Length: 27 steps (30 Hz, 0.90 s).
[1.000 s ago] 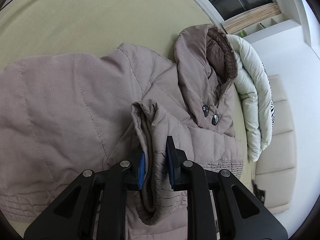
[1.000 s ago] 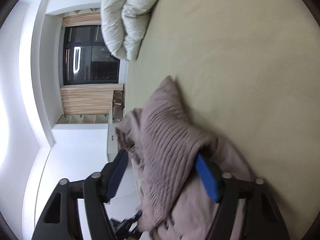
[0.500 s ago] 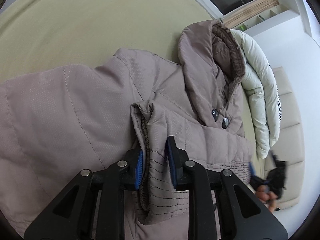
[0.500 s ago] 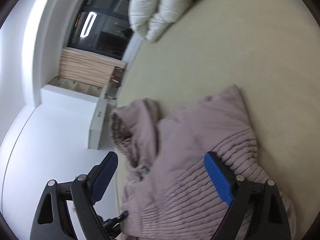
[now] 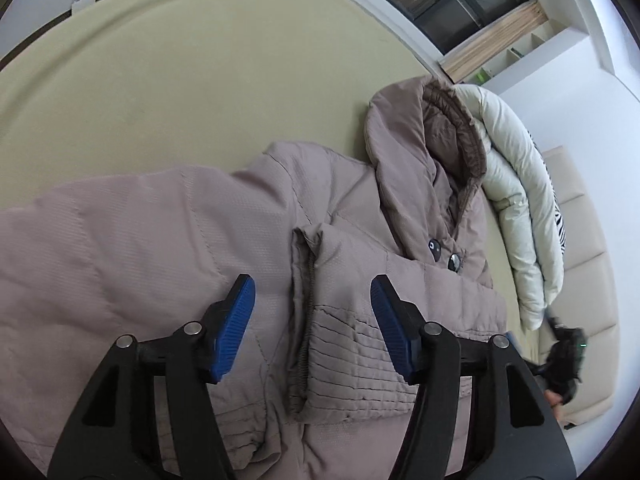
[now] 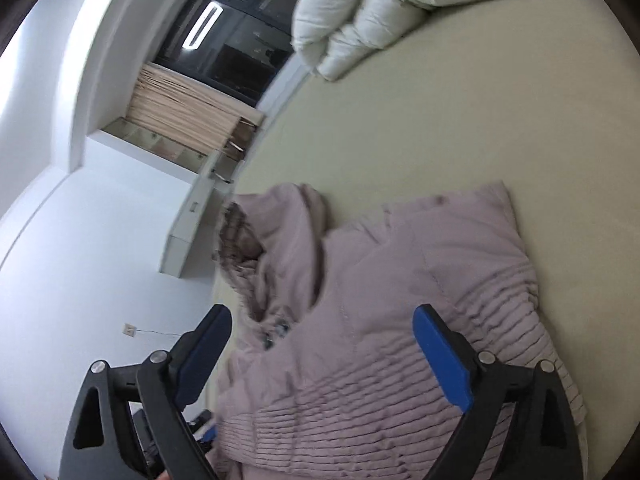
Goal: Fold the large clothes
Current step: 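Lay the held sleeve across the coat body with the left tool and open it, then grasp the other sleeve cuff with the left tool and lift it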
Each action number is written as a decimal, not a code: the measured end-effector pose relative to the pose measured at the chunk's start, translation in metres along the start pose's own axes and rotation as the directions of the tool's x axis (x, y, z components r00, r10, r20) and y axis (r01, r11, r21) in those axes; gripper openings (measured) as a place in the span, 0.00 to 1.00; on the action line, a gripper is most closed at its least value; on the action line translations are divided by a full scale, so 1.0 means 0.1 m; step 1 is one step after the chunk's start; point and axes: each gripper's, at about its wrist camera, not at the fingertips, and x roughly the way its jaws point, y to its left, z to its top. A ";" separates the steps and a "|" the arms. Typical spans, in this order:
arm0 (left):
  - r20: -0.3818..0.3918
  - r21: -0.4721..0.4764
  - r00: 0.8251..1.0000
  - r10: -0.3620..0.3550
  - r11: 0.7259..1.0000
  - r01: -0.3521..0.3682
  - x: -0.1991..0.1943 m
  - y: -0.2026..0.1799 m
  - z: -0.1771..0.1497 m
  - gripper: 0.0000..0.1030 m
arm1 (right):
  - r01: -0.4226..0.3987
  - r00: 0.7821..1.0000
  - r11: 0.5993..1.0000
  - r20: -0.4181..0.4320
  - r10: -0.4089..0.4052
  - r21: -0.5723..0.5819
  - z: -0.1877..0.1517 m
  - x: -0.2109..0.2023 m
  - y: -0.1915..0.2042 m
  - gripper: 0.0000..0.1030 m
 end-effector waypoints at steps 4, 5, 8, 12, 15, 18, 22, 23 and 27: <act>0.069 -0.019 0.997 -0.022 1.000 0.023 -0.44 0.19 -0.09 0.57 | 0.023 1.000 0.999 -0.005 -0.023 -0.043 -0.09 0.12 -0.35 0.74; 0.090 -0.013 0.996 -0.019 1.000 0.020 -0.59 0.28 -0.14 0.57 | 0.019 1.000 0.999 -0.010 -0.019 -0.035 -0.08 0.06 -0.34 0.74; 0.170 -0.027 0.985 0.009 1.000 -0.004 -1.18 0.59 -0.42 0.57 | 0.034 0.999 0.999 0.017 -0.034 0.006 -0.09 -0.26 -0.22 0.82; 0.262 -0.149 0.962 0.075 0.988 -0.036 -2.02 1.22 -1.05 0.59 | -0.053 0.995 0.998 0.080 0.056 -0.030 -0.45 -0.83 0.06 0.95; 0.330 -0.290 0.935 0.128 0.957 -0.028 -2.50 1.71 -1.53 0.64 | -0.108 0.994 0.994 0.025 0.109 -0.034 -0.88 -1.00 0.20 0.95; 0.387 -0.412 0.906 0.172 0.911 0.003 -2.80 2.12 -1.98 0.82 | -0.124 0.992 0.992 -0.035 0.123 -0.030 -1.32 -1.09 0.26 0.95; 0.398 -0.509 0.905 0.150 0.857 0.082 -2.84 2.50 -2.21 0.83 | -0.131 0.986 0.991 -0.104 0.132 0.014 -1.82 -1.09 0.26 0.95; 0.400 -0.551 0.904 0.152 0.828 0.105 -2.82 2.60 -2.24 0.83 | -0.126 0.985 0.992 -0.117 0.128 0.021 -1.90 -1.08 0.27 0.95; 0.467 -0.632 0.875 0.125 0.739 0.232 -2.74 2.89 -2.23 0.83 | -0.108 0.981 0.993 -0.156 0.113 0.037 -2.15 -1.10 0.30 0.95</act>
